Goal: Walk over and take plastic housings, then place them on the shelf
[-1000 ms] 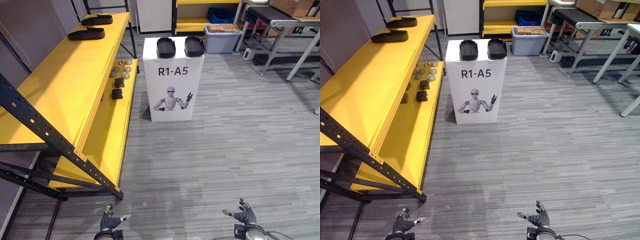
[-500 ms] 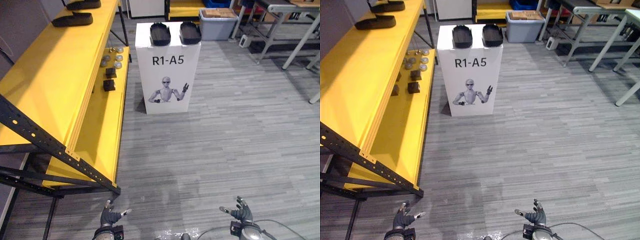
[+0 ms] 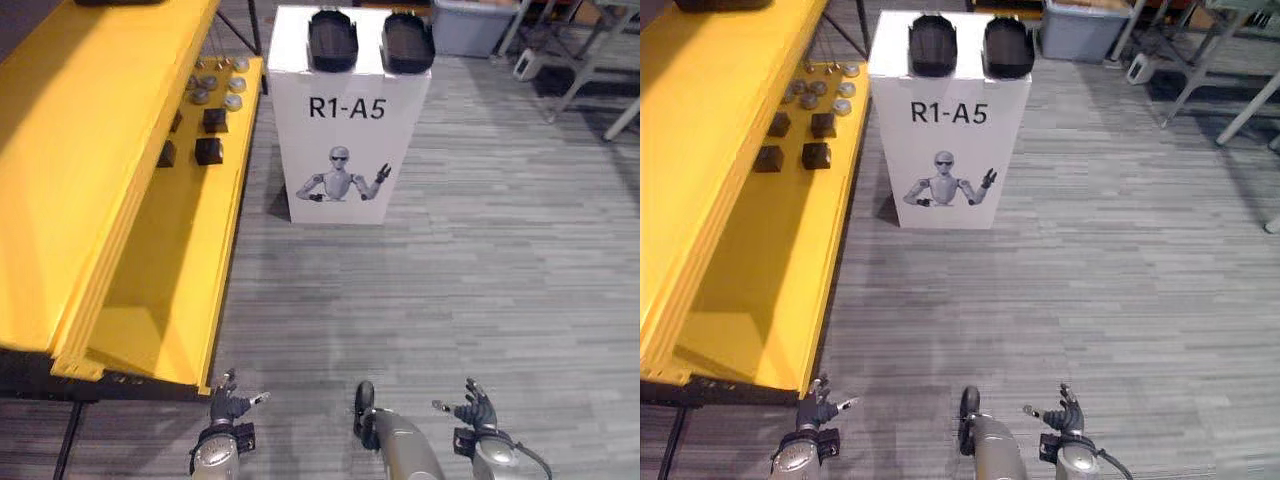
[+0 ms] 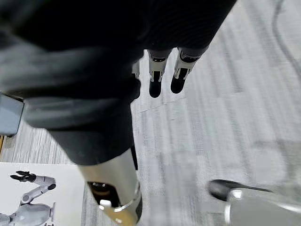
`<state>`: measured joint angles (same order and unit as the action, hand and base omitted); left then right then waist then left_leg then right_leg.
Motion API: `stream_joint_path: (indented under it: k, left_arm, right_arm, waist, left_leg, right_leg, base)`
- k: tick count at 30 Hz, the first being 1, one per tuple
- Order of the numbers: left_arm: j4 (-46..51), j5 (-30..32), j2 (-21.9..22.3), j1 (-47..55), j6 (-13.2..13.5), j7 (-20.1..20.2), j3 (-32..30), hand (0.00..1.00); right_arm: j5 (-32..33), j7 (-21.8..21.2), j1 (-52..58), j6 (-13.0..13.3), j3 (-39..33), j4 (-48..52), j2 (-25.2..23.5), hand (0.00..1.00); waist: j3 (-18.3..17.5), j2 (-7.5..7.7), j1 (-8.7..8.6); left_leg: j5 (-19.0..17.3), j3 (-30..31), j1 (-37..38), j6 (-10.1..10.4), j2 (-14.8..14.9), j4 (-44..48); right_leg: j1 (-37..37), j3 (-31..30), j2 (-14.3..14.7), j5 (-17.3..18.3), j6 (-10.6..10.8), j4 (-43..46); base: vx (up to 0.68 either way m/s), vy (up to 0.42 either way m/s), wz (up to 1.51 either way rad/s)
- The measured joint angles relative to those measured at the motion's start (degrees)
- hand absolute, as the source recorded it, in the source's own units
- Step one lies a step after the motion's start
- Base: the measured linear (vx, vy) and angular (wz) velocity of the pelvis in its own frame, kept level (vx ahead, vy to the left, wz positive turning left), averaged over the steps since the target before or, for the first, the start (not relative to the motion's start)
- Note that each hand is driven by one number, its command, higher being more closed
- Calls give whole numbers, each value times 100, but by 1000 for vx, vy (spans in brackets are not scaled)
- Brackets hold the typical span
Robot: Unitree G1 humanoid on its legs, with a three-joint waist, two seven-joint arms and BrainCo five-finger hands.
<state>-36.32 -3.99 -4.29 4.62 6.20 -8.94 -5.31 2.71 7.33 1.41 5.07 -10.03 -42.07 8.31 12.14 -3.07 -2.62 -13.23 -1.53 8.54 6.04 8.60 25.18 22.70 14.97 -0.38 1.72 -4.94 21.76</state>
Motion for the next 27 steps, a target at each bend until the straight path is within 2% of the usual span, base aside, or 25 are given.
stream_joint_path:
  k: [1, 2, 3, 5, 7, 8, 9, 10, 11, 12, 13, 14, 15, 16, 17, 18, 20, 21, 22, 23, 24, 25, 26, 27]
  left_arm:
    - [-24, -39, 86, 48, -1, 14, -9, 0]
    - [-12, -39, 112, 85, 4, 20, 0, 0]
    - [-3, -39, 180, 163, 10, 43, -1, 0]
    - [71, -51, 283, 239, -4, 55, 10, 0]
    - [166, -108, 337, 250, 4, 53, 18, 0]
    - [183, -153, 330, 233, 6, 46, -8, 0]
    - [199, -154, 330, 268, 7, 32, -9, 0]
    - [195, -154, 338, 283, 2, 33, -4, 0]
    - [195, -155, 375, 297, 2, 40, 3, 0]
    - [194, -156, 401, 304, 2, 36, 2, 0]
    - [193, -156, 400, 318, 3, 33, -3, 0]
    - [191, -156, 382, 393, 4, 32, -16, 0]
    - [191, -155, 376, 388, 4, 35, -13, 0]
    - [187, -155, 393, 363, 3, 38, 0, 0]
    - [157, -155, 452, 351, 2, 40, 5, 0]
    - [138, -155, 442, 424, -13, 41, 9, 0]
    - [122, -154, 372, 461, -31, 37, 79, 0]
    - [116, -155, 314, 489, -33, 35, 179, 0]
    - [89, -156, 193, 489, -31, 27, 252, 0]
    - [61, -156, 167, 453, -33, 27, 260, 0]
    - [51, -163, 152, 391, -30, 22, 252, 0]
    - [46, -164, 129, 291, -21, 20, 241, 0]
    - [37, -164, 129, 272, -20, 20, 242, 0]
    - [28, -164, 131, 213, -21, 21, 244, 0]
  right_arm:
    - [46, 9, 69, 0, 55, 12, -22, 0]
    - [72, 21, 65, 1, 129, 34, -27, 0]
    - [130, 55, 120, 9, 221, 123, -113, 0]
    - [186, 82, 99, 23, 220, 230, -188, 0]
    - [246, 101, 11, 54, 226, 193, -196, 0]
    - [246, 101, -132, 53, 212, 83, -197, 0]
    - [245, 102, -185, 53, 187, 20, -195, 0]
    - [245, 102, -198, 53, 162, 20, -192, 0]
    - [244, 106, -186, 53, 91, 12, -185, 0]
    - [241, 112, -181, 53, 83, -15, -142, 0]
    - [236, 112, -172, 52, 100, -30, -130, 0]
    - [226, 111, -134, 52, 117, -31, -154, 0]
    - [218, 111, -81, 52, 115, -34, -170, 0]
    - [207, 111, -50, 52, 112, -40, -163, 0]
    - [115, 109, -47, 47, 94, -193, -130, 0]
    - [87, 97, -64, 39, 119, -333, -163, 0]
    - [-25, 85, -5, 28, 126, -392, -246, 0]
    - [-37, 57, 87, 12, 180, -394, -257, 0]
    - [-63, 48, 125, 6, 242, -391, -257, 0]
    - [-77, 48, 124, 5, 241, -391, -252, 0]
    - [-92, 48, 107, 7, 238, -389, -244, 0]
    - [-96, 48, 56, 8, 232, -390, -241, 0]
    - [-96, 48, 46, 8, 232, -391, -239, 0]
    - [-96, 49, 38, 9, 229, -392, -234, 0]
  waist:
    - [11, -30, 24]
    - [12, -32, 55]
    - [37, -9, 114]
    - [52, 50, 219]
    - [62, 87, 390]
    - [88, 61, 492]
    - [128, 101, 557]
    - [142, 95, 609]
    - [136, 78, 636]
    - [135, 41, 645]
    - [128, 32, 657]
    - [81, 83, 659]
    - [15, 244, 626]
    - [4, 297, 624]
    - [10, 313, 632]
    - [12, 318, 637]
    - [25, 334, 578]
    - [23, 332, 529]
    - [27, 329, 475]
    - [22, 327, 460]
    - [19, 313, 421]
    - [36, 278, 347]
    - [42, 267, 344]
    - [56, 246, 338]
  left_leg:
    - [817, -32, -477, -142, 213, 1418]
    - [875, -44, -686, -111, 335, 1973]
    - [741, -265, -1261, -112, 632, 3351]
    - [478, -561, -1983, -106, 743, 4030]
    - [243, -892, -2619, -54, 628, 3545]
    - [129, -960, -2852, -95, 434, 2701]
    - [120, -928, -2927, -68, 171, 1622]
    - [158, -900, -2906, -74, 36, 1003]
    - [369, -839, -2872, -130, -186, -61]
    - [775, -764, -2801, -196, -322, -928]
    - [1110, -750, -2748, -254, -345, -1040]
    - [1547, -764, -2622, -571, -444, -1063]
    - [1477, -798, -2634, -814, -657, -954]
    - [1346, -821, -2633, -845, -756, -896]
    - [1129, -906, -2526, -916, -850, -851]
    - [958, -959, -2251, -952, -929, -910]
    - [716, -927, -1804, -1018, -1053, -929]
    - [555, -858, -1464, -1080, -1111, -934]
    - [452, -739, -1077, -1101, -1148, -1065]
    - [450, -699, -943, -1098, -1145, -1138]
    - [451, -601, -805, -1096, -1117, -1259]
    - [430, -440, -636, -1054, -1012, -1377]
    - [418, -411, -604, -1033, -982, -1388]
    - [325, -294, -469, -877, -859, -1410]
  right_leg:
    - [-624, 28, 179, 53, -64, -454]
    - [-877, 25, 254, 53, -66, -656]
    - [-1562, -37, 444, 64, -110, -1125]
    - [-2227, -170, 518, 92, -148, -1614]
    - [-2562, -381, 515, 96, -152, -1940]
    - [-2756, -513, 486, 122, -129, -2069]
    - [-2923, -653, 448, 190, -54, -2153]
    - [-3007, -717, 422, 243, -27, -2170]
    - [-3168, -821, 381, 351, 58, -2238]
    - [-3289, -944, 374, 517, 166, -2244]
    - [-3352, -1014, 367, 608, 223, -2224]
    - [-3475, -1130, 263, 806, 335, -2180]
    - [-3472, -1130, 36, 1065, 452, -1971]
    - [-3404, -1122, -78, 1193, 551, -1754]
    - [-3085, -1123, -249, 1440, 860, -891]
    - [-2646, -1121, -387, 1504, 1058, 401]
    - [-2097, -1077, -639, 1441, 1398, 2035]
    - [-1823, -975, -788, 1460, 1354, 2756]
    - [-1522, -716, -950, 1527, 1229, 2900]
    - [-1393, -606, -998, 1534, 1213, 2763]
    - [-1203, -436, -1015, 1539, 1195, 2455]
    - [-942, -262, -952, 1519, 1155, 1637]
    - [-911, -262, -922, 1504, 1139, 1438]
    - [-850, -288, -786, 1303, 980, 567]
  base:
    - [569, -264, 17]
    - [659, -308, -3]
    - [525, -252, -12]
    - [531, -202, -26]
    - [428, -82, -46]
    - [411, 6, -61]
    - [415, 36, -62]
    - [418, 88, -57]
    - [428, 135, -48]
    - [421, 154, -46]
    - [436, 183, -49]
    - [481, 204, -32]
    - [514, 197, -16]
    - [503, 172, 0]
    - [552, 186, -12]
    - [441, 154, -15]
    - [423, 159, 7]
    - [676, 172, 42]
    - [578, 94, 45]
    - [563, 36, 43]
    - [455, -29, 51]
    - [451, -56, 49]
    - [462, -110, 55]
    - [473, -150, 42]
